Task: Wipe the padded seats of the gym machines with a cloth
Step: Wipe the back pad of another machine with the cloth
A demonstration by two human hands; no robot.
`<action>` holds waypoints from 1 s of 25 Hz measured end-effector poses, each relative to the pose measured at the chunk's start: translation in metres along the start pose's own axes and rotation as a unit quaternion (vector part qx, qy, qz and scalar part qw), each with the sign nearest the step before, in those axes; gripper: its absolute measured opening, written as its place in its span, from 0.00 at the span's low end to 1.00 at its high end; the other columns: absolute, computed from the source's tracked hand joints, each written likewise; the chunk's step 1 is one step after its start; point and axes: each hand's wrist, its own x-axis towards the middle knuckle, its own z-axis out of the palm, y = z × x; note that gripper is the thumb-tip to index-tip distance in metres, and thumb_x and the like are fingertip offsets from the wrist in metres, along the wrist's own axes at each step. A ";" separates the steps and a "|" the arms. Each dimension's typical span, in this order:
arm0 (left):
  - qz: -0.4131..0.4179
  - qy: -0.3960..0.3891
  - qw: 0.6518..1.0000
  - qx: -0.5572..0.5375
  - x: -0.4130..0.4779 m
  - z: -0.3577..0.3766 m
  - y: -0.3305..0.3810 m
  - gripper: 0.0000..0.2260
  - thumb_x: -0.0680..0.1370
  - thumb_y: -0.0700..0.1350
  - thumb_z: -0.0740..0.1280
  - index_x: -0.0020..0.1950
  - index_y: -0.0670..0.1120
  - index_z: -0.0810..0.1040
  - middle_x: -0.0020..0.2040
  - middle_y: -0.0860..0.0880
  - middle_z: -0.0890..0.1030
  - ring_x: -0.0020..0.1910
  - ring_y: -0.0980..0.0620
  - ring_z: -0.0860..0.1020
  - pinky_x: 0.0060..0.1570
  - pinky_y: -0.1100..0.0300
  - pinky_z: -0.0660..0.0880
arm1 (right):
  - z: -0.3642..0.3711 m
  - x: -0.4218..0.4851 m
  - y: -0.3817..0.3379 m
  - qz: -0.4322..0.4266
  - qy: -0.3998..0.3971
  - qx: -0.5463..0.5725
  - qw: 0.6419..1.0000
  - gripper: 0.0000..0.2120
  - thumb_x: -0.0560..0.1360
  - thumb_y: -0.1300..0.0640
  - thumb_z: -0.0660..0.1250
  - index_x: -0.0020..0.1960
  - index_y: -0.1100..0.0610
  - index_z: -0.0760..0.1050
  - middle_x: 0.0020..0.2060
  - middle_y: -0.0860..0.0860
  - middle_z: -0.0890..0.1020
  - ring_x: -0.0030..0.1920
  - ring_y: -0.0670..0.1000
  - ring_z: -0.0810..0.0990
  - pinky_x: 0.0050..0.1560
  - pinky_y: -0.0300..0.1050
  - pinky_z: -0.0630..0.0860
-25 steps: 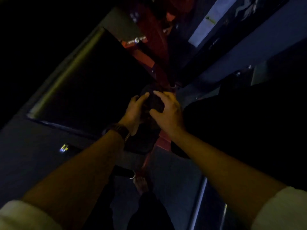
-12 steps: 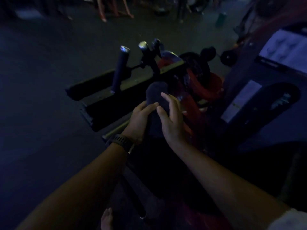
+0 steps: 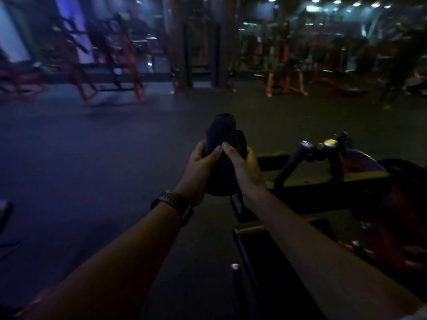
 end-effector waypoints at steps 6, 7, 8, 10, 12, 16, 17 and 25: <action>0.044 0.096 0.994 0.029 0.017 -0.150 0.062 0.14 0.83 0.47 0.66 0.68 0.50 0.72 0.64 0.43 0.80 0.60 0.43 0.82 0.57 0.44 0.81 | 0.157 0.033 -0.008 0.058 -0.174 -0.026 0.983 0.32 0.65 0.30 0.74 0.57 0.53 0.80 0.47 0.51 0.87 0.46 0.52 0.87 0.49 0.54 0.84; 0.056 0.116 0.991 0.031 0.021 -0.176 0.072 0.16 0.82 0.49 0.67 0.69 0.50 0.72 0.64 0.43 0.80 0.60 0.43 0.82 0.59 0.42 0.80 | 0.184 0.035 -0.012 0.033 -0.181 -0.032 0.982 0.27 0.68 0.32 0.74 0.54 0.53 0.80 0.46 0.51 0.87 0.45 0.51 0.87 0.47 0.53 0.84; 0.069 0.139 0.987 0.037 0.024 -0.200 0.082 0.18 0.81 0.52 0.68 0.69 0.50 0.72 0.64 0.43 0.80 0.60 0.44 0.82 0.60 0.41 0.79 | 0.211 0.039 -0.015 0.000 -0.187 -0.039 0.981 0.23 0.71 0.34 0.73 0.53 0.53 0.80 0.46 0.50 0.86 0.45 0.51 0.87 0.47 0.53 0.85; 0.091 0.171 0.980 0.045 0.030 -0.246 0.104 0.18 0.81 0.54 0.66 0.69 0.49 0.73 0.63 0.45 0.81 0.59 0.47 0.83 0.60 0.45 0.79 | 0.263 0.046 -0.023 -0.053 -0.210 -0.025 0.976 0.22 0.73 0.39 0.73 0.57 0.55 0.78 0.49 0.52 0.85 0.48 0.51 0.86 0.49 0.55 0.84; 0.112 0.209 0.970 0.053 0.034 -0.290 0.123 0.19 0.82 0.55 0.64 0.71 0.49 0.71 0.63 0.45 0.81 0.58 0.49 0.83 0.57 0.49 0.81 | 0.316 0.053 -0.027 -0.076 -0.250 0.010 0.965 0.23 0.75 0.46 0.75 0.63 0.57 0.74 0.53 0.54 0.84 0.51 0.52 0.86 0.51 0.56 0.84; 0.134 0.291 0.945 0.063 0.040 -0.369 0.145 0.21 0.83 0.53 0.64 0.74 0.47 0.69 0.63 0.44 0.80 0.58 0.48 0.83 0.50 0.56 0.82 | 0.405 0.065 -0.022 -0.078 -0.320 0.039 0.943 0.25 0.75 0.50 0.74 0.69 0.55 0.71 0.55 0.53 0.83 0.50 0.49 0.86 0.45 0.47 0.84; 0.139 0.309 0.939 0.066 0.042 -0.389 0.147 0.20 0.83 0.52 0.65 0.73 0.47 0.69 0.63 0.44 0.80 0.57 0.48 0.83 0.49 0.57 0.82 | 0.427 0.071 -0.019 -0.077 -0.337 0.044 0.937 0.27 0.75 0.50 0.74 0.70 0.54 0.70 0.56 0.53 0.83 0.50 0.49 0.86 0.45 0.46 0.84; 0.182 0.457 0.863 0.113 0.110 -0.525 0.166 0.13 0.82 0.49 0.68 0.66 0.48 0.77 0.57 0.44 0.84 0.53 0.48 0.84 0.49 0.54 0.80 | 0.589 0.149 0.009 -0.099 -0.441 0.084 0.888 0.29 0.77 0.57 0.74 0.74 0.55 0.68 0.59 0.55 0.81 0.53 0.53 0.85 0.52 0.55 0.84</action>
